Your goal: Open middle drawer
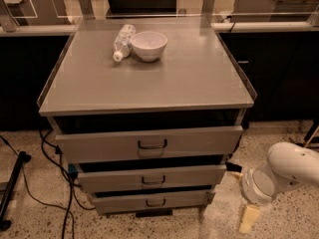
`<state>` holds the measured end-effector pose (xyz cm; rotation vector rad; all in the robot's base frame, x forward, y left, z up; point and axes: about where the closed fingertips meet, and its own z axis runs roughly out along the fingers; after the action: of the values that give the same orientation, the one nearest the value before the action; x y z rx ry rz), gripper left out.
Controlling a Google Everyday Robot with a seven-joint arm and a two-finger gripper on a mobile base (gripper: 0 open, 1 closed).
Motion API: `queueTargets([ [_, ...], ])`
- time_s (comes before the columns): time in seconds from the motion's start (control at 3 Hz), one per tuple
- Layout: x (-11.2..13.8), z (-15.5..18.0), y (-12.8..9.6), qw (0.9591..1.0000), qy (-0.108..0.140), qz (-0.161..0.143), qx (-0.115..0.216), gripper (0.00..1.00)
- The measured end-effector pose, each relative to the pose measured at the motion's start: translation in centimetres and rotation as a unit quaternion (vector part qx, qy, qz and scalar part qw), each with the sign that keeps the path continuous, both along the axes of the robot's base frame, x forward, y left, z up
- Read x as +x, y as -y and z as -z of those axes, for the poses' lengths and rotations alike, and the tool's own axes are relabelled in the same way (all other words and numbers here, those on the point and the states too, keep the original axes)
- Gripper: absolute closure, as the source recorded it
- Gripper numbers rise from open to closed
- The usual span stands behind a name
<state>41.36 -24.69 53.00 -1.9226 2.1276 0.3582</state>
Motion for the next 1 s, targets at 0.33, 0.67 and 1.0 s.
queueTargets([
  [0.33, -0.1, 0.6, -0.1, 1.0000, 0.000, -0.002, 0.002, 0.00],
  [0.67, 0.1, 1.8, 0.0, 0.9999, 0.017, -0.004, 0.001, 0.00],
  [1.0, 1.2, 2.7, -1.2, 0.9975, 0.067, -0.020, 0.008, 0.00],
])
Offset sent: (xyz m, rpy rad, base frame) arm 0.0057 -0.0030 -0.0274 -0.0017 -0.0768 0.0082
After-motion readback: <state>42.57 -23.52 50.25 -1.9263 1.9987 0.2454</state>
